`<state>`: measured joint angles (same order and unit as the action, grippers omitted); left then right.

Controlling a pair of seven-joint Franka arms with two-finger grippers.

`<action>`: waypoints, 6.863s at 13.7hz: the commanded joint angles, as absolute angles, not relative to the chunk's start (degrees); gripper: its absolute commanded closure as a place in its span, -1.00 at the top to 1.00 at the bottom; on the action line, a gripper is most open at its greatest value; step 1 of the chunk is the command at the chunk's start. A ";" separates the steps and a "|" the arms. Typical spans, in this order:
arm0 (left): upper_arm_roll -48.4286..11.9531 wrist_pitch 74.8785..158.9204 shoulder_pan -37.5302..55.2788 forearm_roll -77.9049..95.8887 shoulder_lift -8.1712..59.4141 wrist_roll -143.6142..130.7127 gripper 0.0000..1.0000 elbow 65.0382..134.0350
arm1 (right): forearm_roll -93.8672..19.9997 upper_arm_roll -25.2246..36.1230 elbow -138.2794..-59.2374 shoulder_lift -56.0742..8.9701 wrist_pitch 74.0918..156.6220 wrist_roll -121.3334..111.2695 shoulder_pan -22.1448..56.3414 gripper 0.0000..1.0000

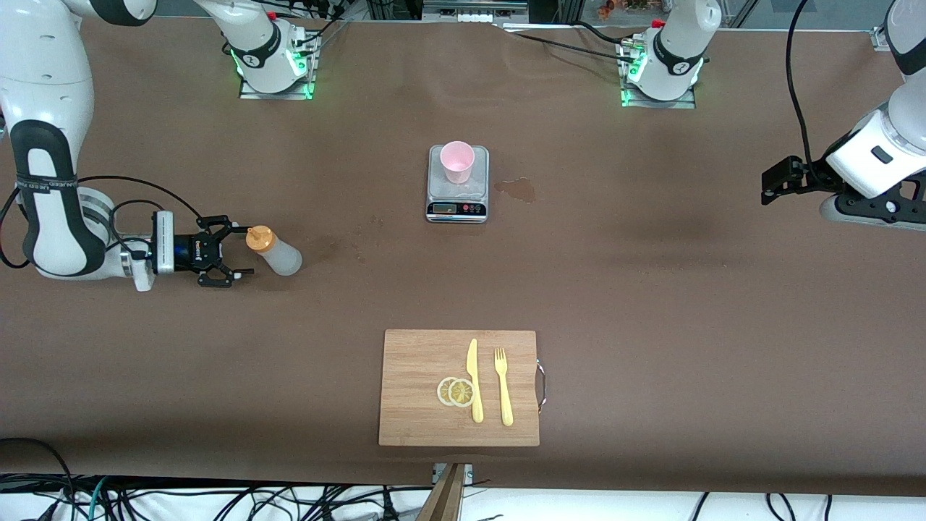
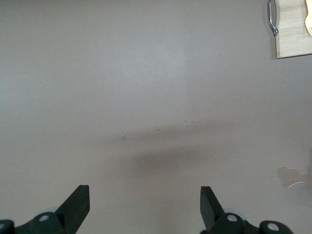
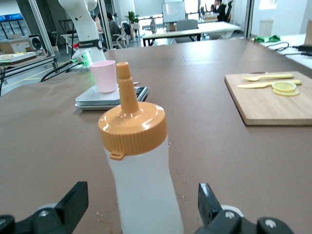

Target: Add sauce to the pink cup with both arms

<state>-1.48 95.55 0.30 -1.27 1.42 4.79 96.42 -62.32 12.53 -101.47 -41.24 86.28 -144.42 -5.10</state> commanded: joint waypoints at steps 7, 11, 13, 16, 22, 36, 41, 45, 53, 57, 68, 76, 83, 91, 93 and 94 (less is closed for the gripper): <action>-1.05 95.19 0.70 -1.58 2.29 5.71 1.00 94.83 | -68.90 11.78 -100.72 -46.14 81.22 -151.69 -3.61 0.99; -0.97 95.19 0.44 -1.41 2.29 5.80 1.00 94.83 | -71.89 11.25 -100.90 -47.28 79.19 -152.23 -2.90 0.99; -0.97 95.19 0.53 -1.41 2.29 6.06 1.00 94.83 | -72.94 10.99 -101.33 -48.42 78.40 -153.54 -2.90 1.00; -1.05 95.19 0.70 -1.49 2.29 5.80 1.00 94.83 | -76.81 10.63 -101.78 -49.75 77.26 -156.09 -2.20 0.99; -1.14 95.19 0.79 -1.76 2.20 6.59 1.00 94.83 | -76.90 10.63 -101.43 -49.57 76.20 -155.22 -1.06 -0.37; -1.05 95.19 0.79 -1.32 2.55 6.24 1.00 94.83 | -54.43 16.61 -103.26 -28.24 89.71 -123.52 13.34 -1.00; -1.05 95.19 0.79 -1.23 2.55 6.06 1.00 94.75 | -45.80 17.66 -110.12 -20.66 102.37 -106.46 26.42 -1.00; -1.05 95.27 0.62 -1.06 2.55 6.15 1.00 94.75 | -38.60 17.75 -112.50 -20.04 109.41 -95.56 36.27 -1.00; -0.97 95.19 0.27 -0.88 2.64 6.24 1.00 94.83 | -20.58 13.64 -110.05 -20.39 112.59 -63.75 49.39 -1.00; -0.97 95.19 0.26 -0.88 2.64 6.24 1.00 94.83 | -16.62 12.31 -109.25 -20.48 112.24 -56.09 52.38 -1.00; -0.88 95.19 0.09 -0.88 2.64 6.24 1.00 94.83 | -6.60 7.91 -108.46 -20.13 106.53 -49.39 54.84 -1.00; -0.88 95.19 0.09 -0.88 2.64 6.15 1.00 94.83 | -1.06 6.86 -105.82 -20.92 102.66 -46.06 55.19 -1.00; -0.88 94.57 0.09 -0.97 2.64 6.07 1.00 94.83 | 1.84 6.24 -101.69 -23.03 98.97 -45.70 55.81 -1.00; -0.88 94.39 0.09 -0.97 2.64 6.06 1.00 94.75 | -1.91 6.15 -101.42 -23.29 99.41 -46.23 53.80 -1.00; -0.88 94.39 0.09 -0.97 2.64 6.15 1.00 94.83 | -4.21 6.15 -101.34 -22.59 99.32 -47.45 52.83 -1.00; -0.79 94.31 0.09 -0.97 2.64 6.15 1.00 94.83 | -5.70 6.15 -101.42 -21.98 99.23 -48.59 52.13 -1.00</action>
